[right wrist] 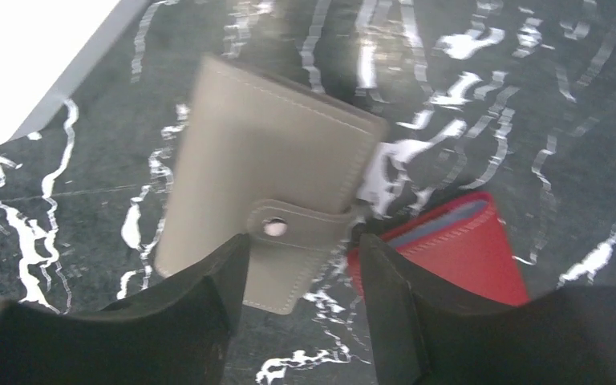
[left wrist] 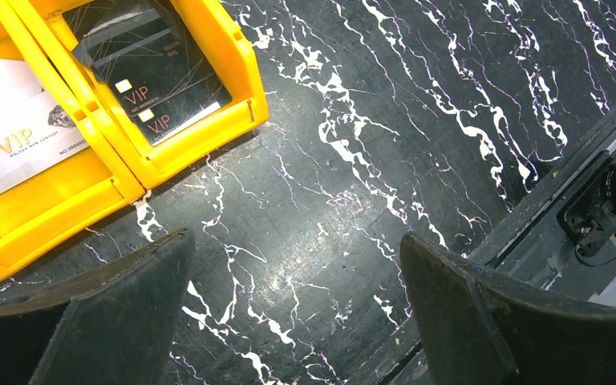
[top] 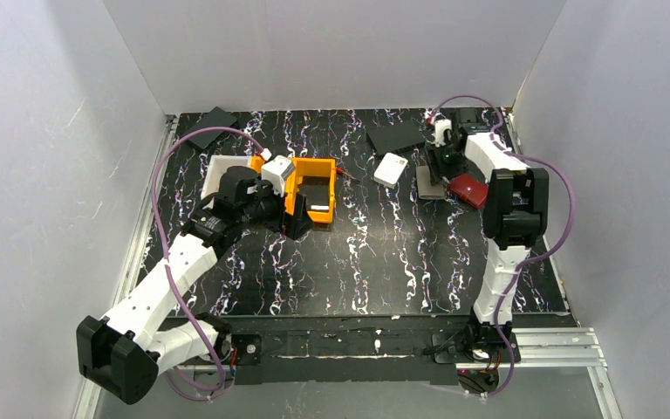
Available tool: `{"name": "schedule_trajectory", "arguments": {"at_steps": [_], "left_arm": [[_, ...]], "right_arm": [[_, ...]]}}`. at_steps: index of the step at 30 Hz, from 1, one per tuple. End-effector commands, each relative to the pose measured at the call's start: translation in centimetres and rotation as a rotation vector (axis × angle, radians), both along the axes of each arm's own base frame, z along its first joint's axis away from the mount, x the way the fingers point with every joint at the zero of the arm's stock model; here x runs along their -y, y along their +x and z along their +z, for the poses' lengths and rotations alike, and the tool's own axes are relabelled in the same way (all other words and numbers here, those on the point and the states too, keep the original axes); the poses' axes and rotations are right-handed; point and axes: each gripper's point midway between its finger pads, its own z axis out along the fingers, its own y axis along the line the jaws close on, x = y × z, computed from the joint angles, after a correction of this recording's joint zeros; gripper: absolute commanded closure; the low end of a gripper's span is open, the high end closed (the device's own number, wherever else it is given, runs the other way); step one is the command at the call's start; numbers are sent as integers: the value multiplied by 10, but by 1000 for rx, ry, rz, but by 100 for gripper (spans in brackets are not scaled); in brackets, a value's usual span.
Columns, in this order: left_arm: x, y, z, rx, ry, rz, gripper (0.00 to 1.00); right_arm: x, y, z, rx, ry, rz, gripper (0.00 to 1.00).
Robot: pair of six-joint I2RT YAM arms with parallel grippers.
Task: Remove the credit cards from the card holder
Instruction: Pick up the card holder from the center of the board.
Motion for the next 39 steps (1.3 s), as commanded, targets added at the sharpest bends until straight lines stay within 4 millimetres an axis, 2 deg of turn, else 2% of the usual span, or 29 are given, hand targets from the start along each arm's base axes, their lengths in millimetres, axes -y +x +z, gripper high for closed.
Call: {"name": "schedule_trajectory", "arguments": {"at_steps": [1, 4, 9, 19, 26, 30, 35, 39], "left_arm": [[1, -2, 8, 28, -17, -13, 1], [0, -2, 6, 26, -12, -9, 1], [-1, -2, 6, 28, -6, -7, 1], [1, -1, 2, 16, -2, -14, 1], [1, -1, -1, 9, 1, -18, 1], [2, -1, -3, -1, 2, -21, 1], [3, -1, -5, -5, 4, -24, 1], [3, 0, -7, -9, 7, -27, 1]], "right_arm": [[29, 26, 22, 50, 130, -166, 38], [21, 29, 18, 23, 261, -171, 38], [3, 32, 9, -25, 381, -156, 38], [1, 48, -3, -44, 428, -221, 37], [-14, 55, 16, -22, 583, -202, 30], [-17, 60, 16, -23, 600, -196, 29], [-18, 66, 2, -45, 591, -207, 23], [-22, 68, -6, -52, 577, -195, 26]]}}
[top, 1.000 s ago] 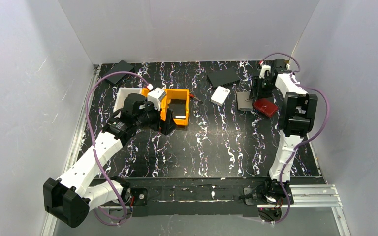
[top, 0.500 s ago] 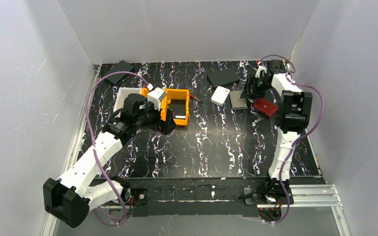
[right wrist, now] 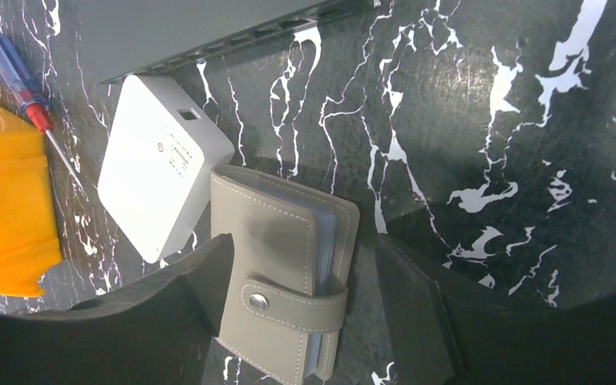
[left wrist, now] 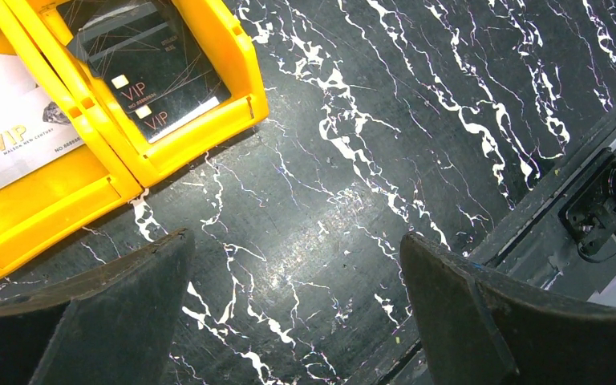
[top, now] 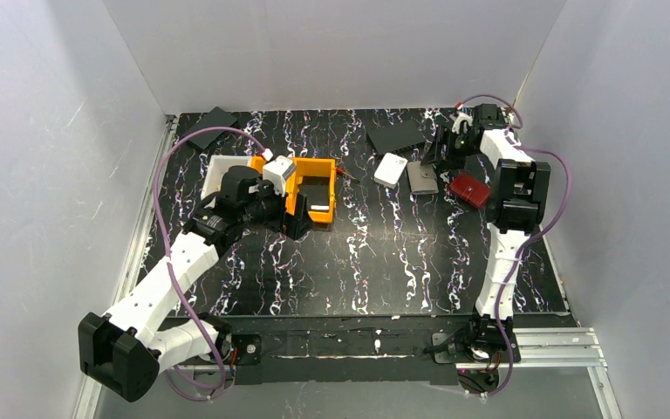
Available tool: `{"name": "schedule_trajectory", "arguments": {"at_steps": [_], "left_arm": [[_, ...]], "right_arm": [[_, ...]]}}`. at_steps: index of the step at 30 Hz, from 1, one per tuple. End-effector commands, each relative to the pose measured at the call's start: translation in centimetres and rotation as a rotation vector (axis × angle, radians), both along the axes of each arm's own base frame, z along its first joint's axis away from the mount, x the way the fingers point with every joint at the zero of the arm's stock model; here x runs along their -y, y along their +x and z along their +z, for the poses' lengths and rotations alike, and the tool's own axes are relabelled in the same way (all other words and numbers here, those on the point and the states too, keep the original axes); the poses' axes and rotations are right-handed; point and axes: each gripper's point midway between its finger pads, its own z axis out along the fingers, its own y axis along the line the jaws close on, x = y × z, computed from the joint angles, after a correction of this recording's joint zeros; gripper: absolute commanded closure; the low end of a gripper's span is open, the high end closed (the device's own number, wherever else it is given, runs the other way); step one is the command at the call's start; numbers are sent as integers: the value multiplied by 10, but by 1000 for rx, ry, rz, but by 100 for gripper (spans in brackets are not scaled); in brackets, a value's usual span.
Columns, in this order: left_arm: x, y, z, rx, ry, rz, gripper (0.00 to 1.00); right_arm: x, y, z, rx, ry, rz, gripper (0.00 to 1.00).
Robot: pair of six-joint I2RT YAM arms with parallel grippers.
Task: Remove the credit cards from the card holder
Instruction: Pick up the card holder from the center of the board.
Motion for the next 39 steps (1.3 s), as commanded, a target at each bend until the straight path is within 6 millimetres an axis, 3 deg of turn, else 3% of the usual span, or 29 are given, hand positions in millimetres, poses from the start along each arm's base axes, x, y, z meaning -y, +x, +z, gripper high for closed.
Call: {"name": "schedule_trajectory", "arguments": {"at_steps": [1, 6, 16, 25, 28, 32, 36, 39], "left_arm": [[2, -1, -3, 4, 2, -24, 1], [3, 0, -4, 2, 5, -27, 1], [3, -1, -5, -3, 5, -34, 1], [25, -14, 2, -48, -116, -117, 1], [44, -20, 9, -110, -251, -143, 1], [68, -35, 11, -223, -399, -137, 1], [88, -62, -8, -248, -399, -121, 1], [101, -77, -18, -197, -451, -98, 0]], "right_arm": [[-6, 10, -5, 16, -10, 19, 29], [-6, 4, -9, 17, -28, 39, 54], [-24, -9, 14, 56, 82, 97, 99], [-41, -58, 60, 125, 198, 122, 99], [-46, -86, 76, 131, 222, 126, 99], [-55, -138, 86, 105, 259, 168, 99], [-71, -185, 92, 112, 281, 254, 99], [-80, -207, 100, 161, 302, 296, 99]]}}
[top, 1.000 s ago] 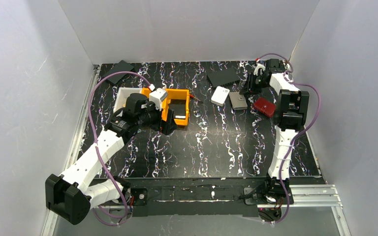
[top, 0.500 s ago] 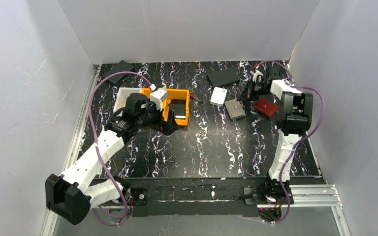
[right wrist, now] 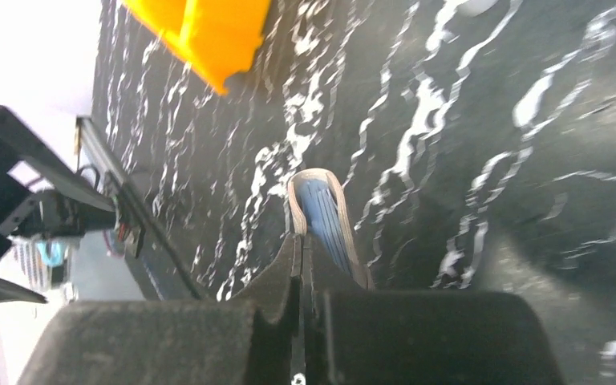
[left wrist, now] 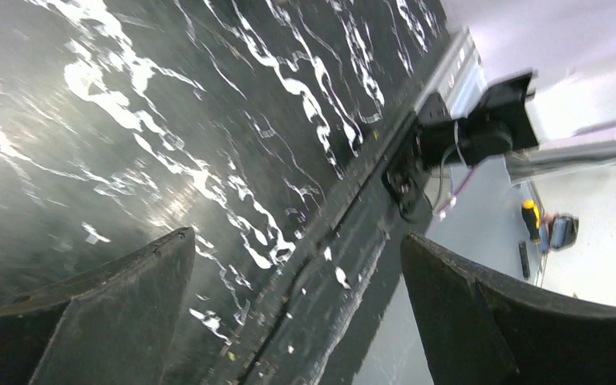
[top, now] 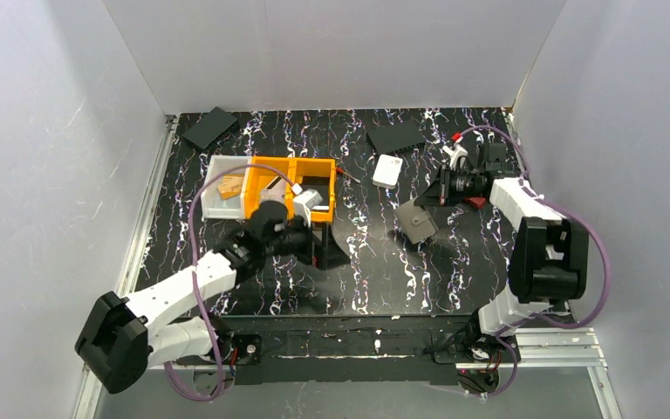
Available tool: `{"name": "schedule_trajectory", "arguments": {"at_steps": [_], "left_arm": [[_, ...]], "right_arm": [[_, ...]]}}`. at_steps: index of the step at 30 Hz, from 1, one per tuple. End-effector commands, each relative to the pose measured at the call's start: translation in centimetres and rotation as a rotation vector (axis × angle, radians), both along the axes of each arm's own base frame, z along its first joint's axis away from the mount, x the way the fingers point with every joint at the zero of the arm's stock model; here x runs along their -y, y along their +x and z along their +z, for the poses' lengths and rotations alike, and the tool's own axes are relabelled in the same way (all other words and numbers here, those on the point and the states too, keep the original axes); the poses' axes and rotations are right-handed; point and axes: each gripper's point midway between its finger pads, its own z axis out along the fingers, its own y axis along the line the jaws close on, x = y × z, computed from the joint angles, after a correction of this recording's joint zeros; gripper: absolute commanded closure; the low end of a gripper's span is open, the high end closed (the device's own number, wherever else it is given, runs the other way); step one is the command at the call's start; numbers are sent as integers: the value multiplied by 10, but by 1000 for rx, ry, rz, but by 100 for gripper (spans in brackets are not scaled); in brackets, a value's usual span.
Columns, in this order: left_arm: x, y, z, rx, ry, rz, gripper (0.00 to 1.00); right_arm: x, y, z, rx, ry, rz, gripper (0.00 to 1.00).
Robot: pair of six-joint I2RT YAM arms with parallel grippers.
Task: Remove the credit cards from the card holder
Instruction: Pick up the card holder from the center of the board.
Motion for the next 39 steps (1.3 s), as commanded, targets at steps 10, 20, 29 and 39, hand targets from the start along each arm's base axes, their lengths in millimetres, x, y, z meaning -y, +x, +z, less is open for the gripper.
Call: {"name": "schedule_trajectory", "arguments": {"at_steps": [10, 20, 29, 39], "left_arm": [[56, -20, -6, 203, -198, 140, 1], [62, -11, -1, 229, -321, 220, 1], [79, -4, -5, 275, -422, 222, 1], [93, 11, -5, 264, -437, 268, 15]], "right_arm": [[-75, -90, 48, 170, 226, 266, 99], [-92, -111, 50, 110, 276, 330, 99], [-97, -123, 56, 72, 281, 361, 99], [-99, -131, 76, 54, 333, 382, 99]]}}
